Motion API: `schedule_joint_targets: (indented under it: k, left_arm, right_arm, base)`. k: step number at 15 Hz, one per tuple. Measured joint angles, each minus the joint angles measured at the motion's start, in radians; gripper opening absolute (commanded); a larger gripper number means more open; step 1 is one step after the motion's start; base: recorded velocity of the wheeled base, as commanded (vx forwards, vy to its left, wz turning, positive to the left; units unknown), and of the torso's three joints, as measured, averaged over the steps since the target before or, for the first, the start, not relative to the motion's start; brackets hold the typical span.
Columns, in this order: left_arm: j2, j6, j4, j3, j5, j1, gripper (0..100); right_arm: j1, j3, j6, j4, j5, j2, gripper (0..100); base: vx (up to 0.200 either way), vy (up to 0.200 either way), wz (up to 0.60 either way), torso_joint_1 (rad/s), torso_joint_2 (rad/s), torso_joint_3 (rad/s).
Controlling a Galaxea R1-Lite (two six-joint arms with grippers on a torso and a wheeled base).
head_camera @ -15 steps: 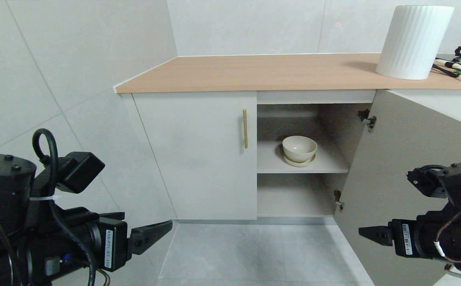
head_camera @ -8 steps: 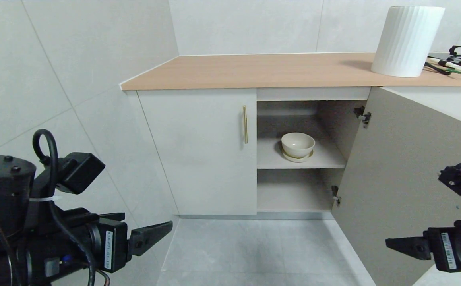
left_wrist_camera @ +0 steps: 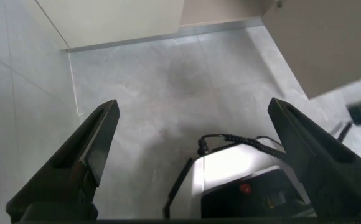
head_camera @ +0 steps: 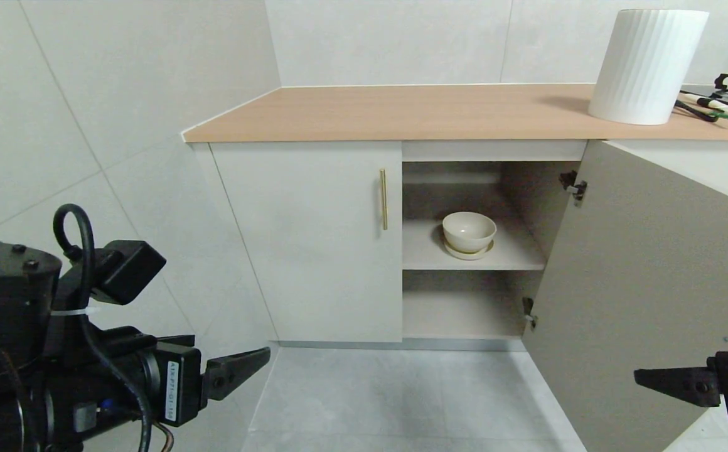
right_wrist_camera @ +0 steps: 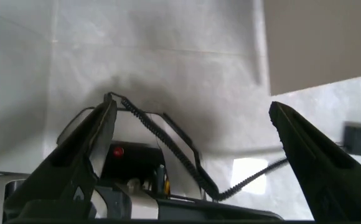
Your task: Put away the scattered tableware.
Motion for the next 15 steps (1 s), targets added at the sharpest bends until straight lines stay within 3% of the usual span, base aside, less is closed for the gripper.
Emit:
schedule_joint_targets:
  k: [7, 9, 12, 15]
  left_arm:
    - [0.0, 0.0, 0.0, 0.002, -0.003, 0.0, 100]
    - [0.0, 0.0, 0.0, 0.004, -0.003, 0.0, 100]
    - [0.0, 0.0, -0.001, 0.006, -0.003, 0.0, 100]
    - [-0.002, 0.0, -0.002, 0.006, -0.004, -0.001, 100]
  right_arm:
    - [0.0, -0.134, 0.001, 0.33, -0.001, -0.014, 100]
    - [-0.022, -0.185, 0.001, 0.396, -0.004, -0.025, 100]
    - [-0.145, -0.241, -0.024, 0.408, -0.008, -0.041, 100]
    - [-0.346, -0.254, -0.08, 0.308, -0.007, -0.037, 100]
  base:
    - [0.0, -0.2, 0.0, 0.0, 0.0, 0.002]
    - [0.0, 0.0, 0.0, 0.0, 0.0, 0.0]
    - [0.0, 0.0, 0.0, 0.0, 0.0, 0.0]
    - [0.0, 0.0, 0.0, 0.0, 0.0, 0.0]
